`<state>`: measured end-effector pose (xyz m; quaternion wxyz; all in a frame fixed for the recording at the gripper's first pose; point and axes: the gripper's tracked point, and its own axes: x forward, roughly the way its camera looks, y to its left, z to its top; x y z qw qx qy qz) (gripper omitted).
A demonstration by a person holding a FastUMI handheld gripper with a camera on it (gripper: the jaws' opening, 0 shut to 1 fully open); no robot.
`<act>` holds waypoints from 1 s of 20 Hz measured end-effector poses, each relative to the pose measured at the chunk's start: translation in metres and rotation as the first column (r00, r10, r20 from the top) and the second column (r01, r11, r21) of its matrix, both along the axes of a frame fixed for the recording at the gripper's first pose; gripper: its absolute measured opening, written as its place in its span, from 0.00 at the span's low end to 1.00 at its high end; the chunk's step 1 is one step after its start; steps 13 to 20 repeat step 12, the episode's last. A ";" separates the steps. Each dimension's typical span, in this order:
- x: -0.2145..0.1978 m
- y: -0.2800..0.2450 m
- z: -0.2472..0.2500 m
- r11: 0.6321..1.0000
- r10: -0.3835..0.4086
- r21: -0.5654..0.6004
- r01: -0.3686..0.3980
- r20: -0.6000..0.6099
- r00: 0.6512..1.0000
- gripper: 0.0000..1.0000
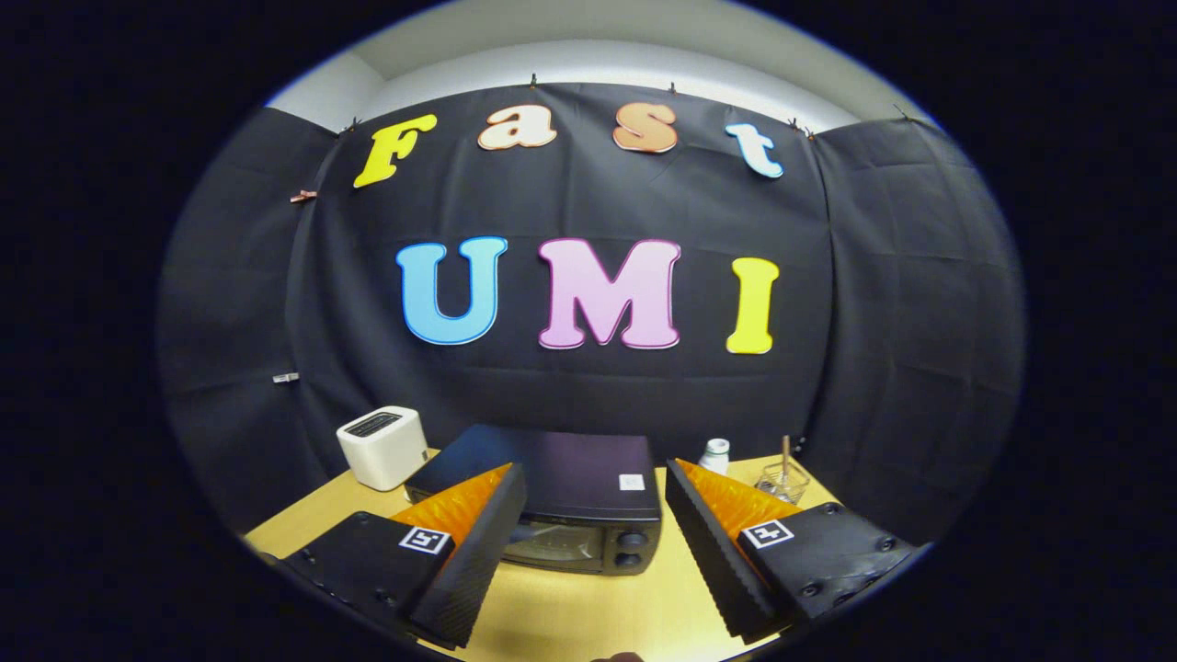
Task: Open the toaster oven, put the food inside, and close the toaster oven door.
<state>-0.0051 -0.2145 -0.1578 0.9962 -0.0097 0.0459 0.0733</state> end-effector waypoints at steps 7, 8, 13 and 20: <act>-0.053 -0.078 -0.006 0.994 -0.099 -0.041 0.099 -0.008 0.995 0.99; -0.058 -0.087 -0.005 0.993 -0.117 -0.024 0.117 -0.012 0.993 0.99; -0.064 -0.121 0.010 0.981 -0.193 0.022 0.192 0.028 0.981 0.99; -0.064 -0.121 0.010 0.981 -0.193 0.022 0.192 0.028 0.981 0.99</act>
